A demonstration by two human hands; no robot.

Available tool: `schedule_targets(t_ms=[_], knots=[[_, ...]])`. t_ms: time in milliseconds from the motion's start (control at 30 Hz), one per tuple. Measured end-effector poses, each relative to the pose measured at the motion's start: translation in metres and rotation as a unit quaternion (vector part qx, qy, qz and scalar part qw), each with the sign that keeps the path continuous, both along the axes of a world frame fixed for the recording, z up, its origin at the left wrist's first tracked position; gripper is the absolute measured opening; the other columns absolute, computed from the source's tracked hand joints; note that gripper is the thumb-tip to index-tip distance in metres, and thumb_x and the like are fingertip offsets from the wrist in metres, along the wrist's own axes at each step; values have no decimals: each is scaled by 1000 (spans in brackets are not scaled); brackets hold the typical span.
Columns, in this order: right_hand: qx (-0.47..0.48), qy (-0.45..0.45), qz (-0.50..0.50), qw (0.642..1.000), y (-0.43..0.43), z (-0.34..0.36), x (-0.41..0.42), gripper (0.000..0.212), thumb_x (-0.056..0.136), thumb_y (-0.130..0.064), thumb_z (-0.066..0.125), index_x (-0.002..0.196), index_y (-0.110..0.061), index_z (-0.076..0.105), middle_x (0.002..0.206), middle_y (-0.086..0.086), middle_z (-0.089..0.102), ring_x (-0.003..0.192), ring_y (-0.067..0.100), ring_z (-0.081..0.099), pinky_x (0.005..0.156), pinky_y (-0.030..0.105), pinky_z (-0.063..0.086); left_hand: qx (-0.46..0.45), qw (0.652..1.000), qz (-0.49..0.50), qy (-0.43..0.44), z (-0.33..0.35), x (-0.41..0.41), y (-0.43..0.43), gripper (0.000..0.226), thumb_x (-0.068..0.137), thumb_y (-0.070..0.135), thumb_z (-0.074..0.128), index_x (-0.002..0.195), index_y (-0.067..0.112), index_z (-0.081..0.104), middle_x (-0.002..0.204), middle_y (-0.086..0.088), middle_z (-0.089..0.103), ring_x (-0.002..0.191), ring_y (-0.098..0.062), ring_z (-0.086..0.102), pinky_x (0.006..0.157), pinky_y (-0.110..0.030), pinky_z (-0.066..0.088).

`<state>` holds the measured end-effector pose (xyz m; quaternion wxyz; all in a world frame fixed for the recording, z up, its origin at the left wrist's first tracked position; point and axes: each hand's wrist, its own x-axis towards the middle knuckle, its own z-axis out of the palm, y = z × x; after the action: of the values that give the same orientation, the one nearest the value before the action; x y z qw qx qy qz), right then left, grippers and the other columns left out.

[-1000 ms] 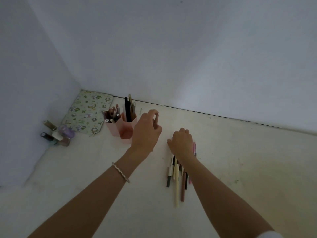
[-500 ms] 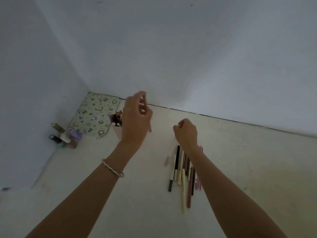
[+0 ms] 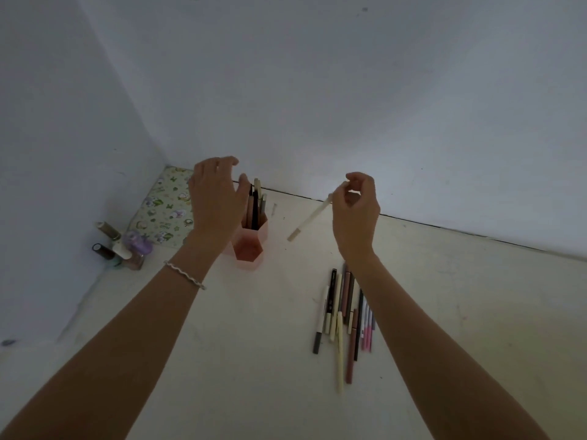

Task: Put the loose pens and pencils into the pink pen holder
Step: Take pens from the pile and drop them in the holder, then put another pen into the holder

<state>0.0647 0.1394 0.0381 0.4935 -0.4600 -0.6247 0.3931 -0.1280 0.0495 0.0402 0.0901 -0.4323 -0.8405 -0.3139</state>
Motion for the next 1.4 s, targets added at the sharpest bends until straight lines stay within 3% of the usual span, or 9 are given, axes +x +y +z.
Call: schedule_targets(t_ms=[200, 400, 533, 700, 900, 1000, 1100, 1200, 1400], knots=[[81, 39, 51, 995, -16, 8, -49, 12, 96, -7, 53, 108, -9, 56, 94, -2, 63, 84, 17, 68, 77, 22, 56, 88, 991, -18, -95, 14, 5, -12, 35, 86, 6, 54, 120, 11, 59, 113, -6, 63, 107, -22, 54, 91, -26, 37], [141, -156, 169, 963, -34, -30, -57, 24, 94, -2, 55, 115, -7, 65, 110, 5, 66, 94, 17, 65, 87, 33, 55, 90, 983, -43, -151, 6, 44, -24, 9, 88, 7, 57, 92, 15, 53, 86, 1, 59, 80, -20, 57, 70, -35, 51], [113, -141, 92, 979, -20, -27, -32, 40, 88, 4, 51, 124, -12, 61, 108, 2, 67, 81, 9, 61, 76, 19, 49, -45, 977, -102, -179, -23, 86, -29, 17, 85, 4, 60, 92, 18, 53, 82, 5, 56, 70, -7, 53, 64, -23, 48], [2, -130, 31, 991, 3, -22, 18, 39, 83, 5, 45, 110, -16, 65, 94, -5, 66, 69, 8, 58, 68, 28, 50, -282, 921, -157, -218, -67, 157, -25, 29, 90, 24, 56, 115, 14, 47, 106, -4, 57, 94, -22, 60, 77, -30, 47], [-38, -136, 14, 990, 2, -34, 64, 28, 90, 0, 45, 101, -13, 67, 87, 0, 69, 73, 18, 63, 70, 36, 55, -344, 904, -165, -195, -99, 186, -25, 42, 91, 16, 57, 130, 11, 41, 118, -9, 57, 102, -26, 61, 84, -34, 51], [-52, -171, 16, 984, -5, -46, 75, 26, 92, -2, 47, 103, -15, 67, 83, 1, 69, 69, 21, 63, 69, 32, 54, -309, 913, -169, -206, -100, 182, -28, 48, 91, 11, 56, 135, 12, 38, 117, -11, 56, 101, -26, 60, 86, -37, 52], [-79, -266, 51, 959, -10, -59, 78, 25, 92, -4, 48, 106, -13, 66, 78, 4, 68, 64, 22, 62, 64, 31, 52, -198, 935, -137, -262, -81, 160, -22, 43, 87, 8, 60, 127, 15, 45, 102, -7, 54, 82, -20, 59, 72, -36, 56], [-101, -388, 103, 910, -14, -72, 74, 29, 90, -7, 48, 114, -11, 64, 92, 9, 68, 83, 22, 63, 73, 33, 53, -86, 949, -105, -286, -53, 131, -10, 41, 86, 6, 63, 123, 18, 51, 97, -6, 56, 72, -13, 57, 57, -22, 48], [-34, -563, 131, 815, -29, -93, 61, 17, 91, -14, 51, 105, -10, 59, 92, 7, 65, 98, 25, 55, 83, 34, 44, 41, 968, -95, -228, -6, 99, -9, 41, 85, 5, 64, 121, 23, 54, 90, 5, 56, 74, -5, 57, 63, -7, 46]])
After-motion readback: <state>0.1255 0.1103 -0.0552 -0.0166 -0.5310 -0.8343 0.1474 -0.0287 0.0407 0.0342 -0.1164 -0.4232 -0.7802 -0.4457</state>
